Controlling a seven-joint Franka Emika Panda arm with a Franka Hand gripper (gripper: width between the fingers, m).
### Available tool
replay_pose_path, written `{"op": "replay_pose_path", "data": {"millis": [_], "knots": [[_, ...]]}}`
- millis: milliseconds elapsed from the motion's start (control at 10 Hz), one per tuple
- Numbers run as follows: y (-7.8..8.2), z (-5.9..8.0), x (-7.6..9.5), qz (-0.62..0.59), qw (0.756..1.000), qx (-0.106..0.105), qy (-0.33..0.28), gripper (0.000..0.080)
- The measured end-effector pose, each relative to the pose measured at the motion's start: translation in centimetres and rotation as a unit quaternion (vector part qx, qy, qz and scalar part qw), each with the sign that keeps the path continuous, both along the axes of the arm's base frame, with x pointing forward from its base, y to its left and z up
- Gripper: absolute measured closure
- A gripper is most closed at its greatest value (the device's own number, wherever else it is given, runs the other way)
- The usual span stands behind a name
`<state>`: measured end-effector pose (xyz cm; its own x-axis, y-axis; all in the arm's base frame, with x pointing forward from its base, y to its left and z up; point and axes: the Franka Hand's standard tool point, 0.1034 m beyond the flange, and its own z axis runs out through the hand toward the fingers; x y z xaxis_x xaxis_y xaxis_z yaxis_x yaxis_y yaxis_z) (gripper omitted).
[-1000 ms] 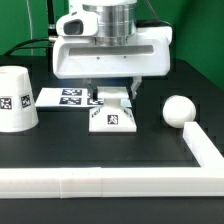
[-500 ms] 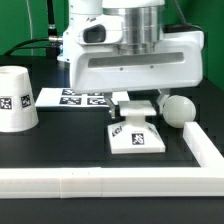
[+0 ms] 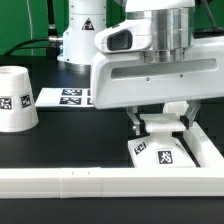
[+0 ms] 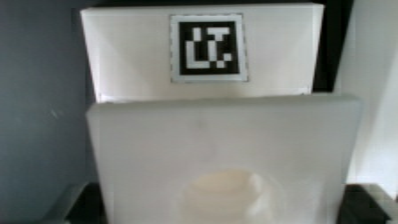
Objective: Assemble lamp
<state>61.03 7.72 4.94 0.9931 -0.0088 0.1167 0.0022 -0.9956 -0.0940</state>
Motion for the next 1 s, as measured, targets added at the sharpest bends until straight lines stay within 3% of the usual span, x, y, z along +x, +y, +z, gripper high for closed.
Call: {"op": "replay_pose_path", "data": {"millis": [400, 800, 900, 1000], "knots": [[0.9, 0.1, 2.7, -0.012, 1.0, 0.006, -0.01, 0.0265], [1.0, 0.1, 2.8, -0.019, 1.0, 0.007, -0.004, 0.0247], [1.0, 0.0, 2.8, -0.019, 1.0, 0.007, -0.004, 0.0126], [1.0, 0.0, 2.8, -0.019, 1.0, 0.007, -0.004, 0.0108]]}}
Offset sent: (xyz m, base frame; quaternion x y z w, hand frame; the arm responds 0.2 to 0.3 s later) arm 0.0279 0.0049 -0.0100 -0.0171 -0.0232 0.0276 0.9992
